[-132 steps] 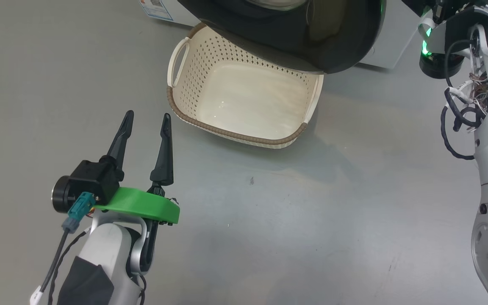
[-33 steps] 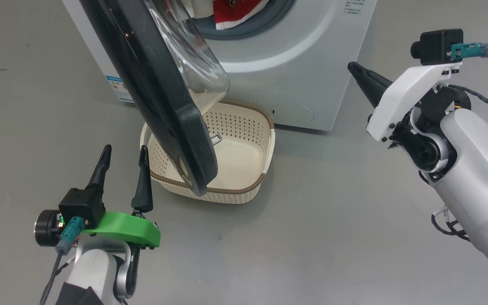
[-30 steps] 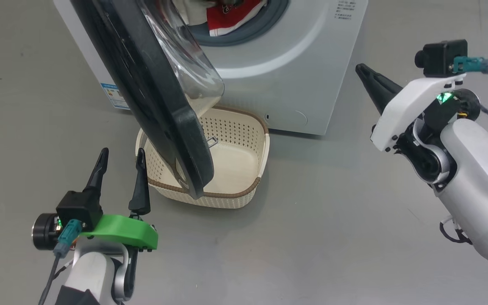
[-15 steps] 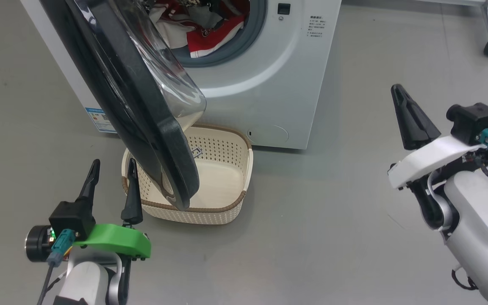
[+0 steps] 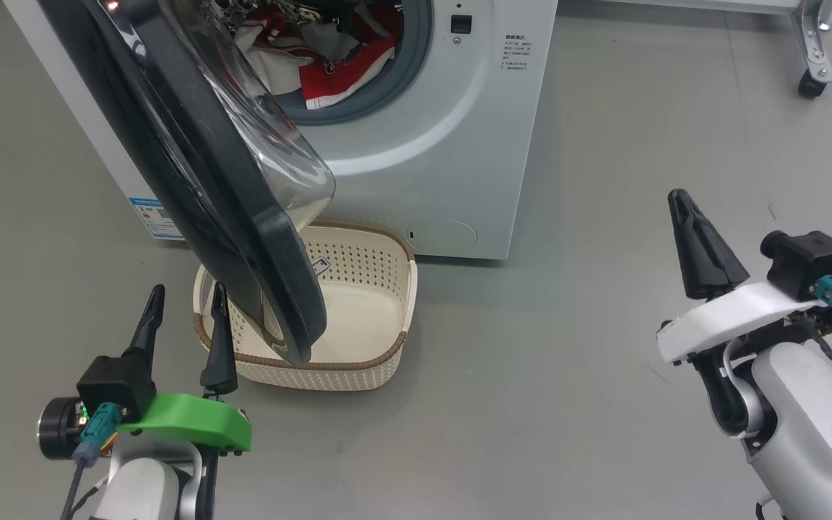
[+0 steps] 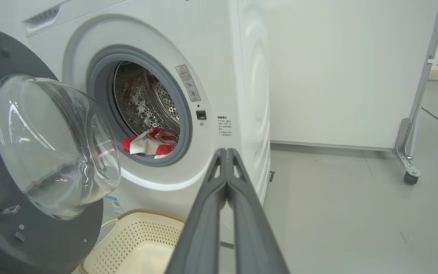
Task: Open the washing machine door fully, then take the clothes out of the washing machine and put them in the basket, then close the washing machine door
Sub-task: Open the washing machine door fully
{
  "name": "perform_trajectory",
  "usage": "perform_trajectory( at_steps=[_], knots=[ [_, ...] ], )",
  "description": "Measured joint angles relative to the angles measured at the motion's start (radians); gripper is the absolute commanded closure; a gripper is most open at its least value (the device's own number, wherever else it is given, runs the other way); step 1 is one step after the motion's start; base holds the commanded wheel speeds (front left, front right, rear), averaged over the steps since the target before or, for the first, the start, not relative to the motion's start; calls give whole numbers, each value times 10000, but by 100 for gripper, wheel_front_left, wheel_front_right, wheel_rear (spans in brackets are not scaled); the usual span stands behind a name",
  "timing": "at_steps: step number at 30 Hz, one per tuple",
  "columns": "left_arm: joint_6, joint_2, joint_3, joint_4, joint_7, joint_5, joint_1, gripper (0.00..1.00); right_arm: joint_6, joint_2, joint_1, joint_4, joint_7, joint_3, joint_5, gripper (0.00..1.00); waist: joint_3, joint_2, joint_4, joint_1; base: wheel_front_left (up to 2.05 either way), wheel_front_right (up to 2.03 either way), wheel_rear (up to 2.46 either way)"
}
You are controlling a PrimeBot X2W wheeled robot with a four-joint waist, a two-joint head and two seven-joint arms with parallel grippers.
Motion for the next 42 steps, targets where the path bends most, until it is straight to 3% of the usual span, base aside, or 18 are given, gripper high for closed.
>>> perform_trajectory(
  at_steps=[1, 2, 3, 4, 16, 42],
  knots=[
    [-27, -2, 0, -15, 0, 0, 0, 0, -6, 96, 29, -176, 0, -249, -54, 100, 3, 0, -9, 0, 0, 0, 0],
    [-35, -2, -2, -23, 0, 0, 0, 0, -13, 182, 96, -324, 0, -468, -73, 66, 7, 0, -17, 0, 0, 0, 0],
    [-59, -2, -2, -25, 0, 2, 0, 0, -15, 261, 211, -456, 0, -662, -155, 20, 11, 0, -24, 0, 0, 0, 0],
    [-75, 0, -2, -25, 0, 19, 1, 0, -67, 324, 350, -568, 0, -809, -228, 0, 14, 0, -30, 0, 0, 0, 0],
    [-119, -2, 0, -25, 0, 174, 16, 0, -84, 721, 1688, -1363, 0, -1406, -1404, 0, 30, 0, -22, 0, 0, 0, 0],
    [-159, 0, 98, 44, 0, 174, 208, 0, 107, 1289, 3044, -1971, 0, -2010, -2604, 0, -30, 0, -101, 0, 0, 0, 0]
  ],
)
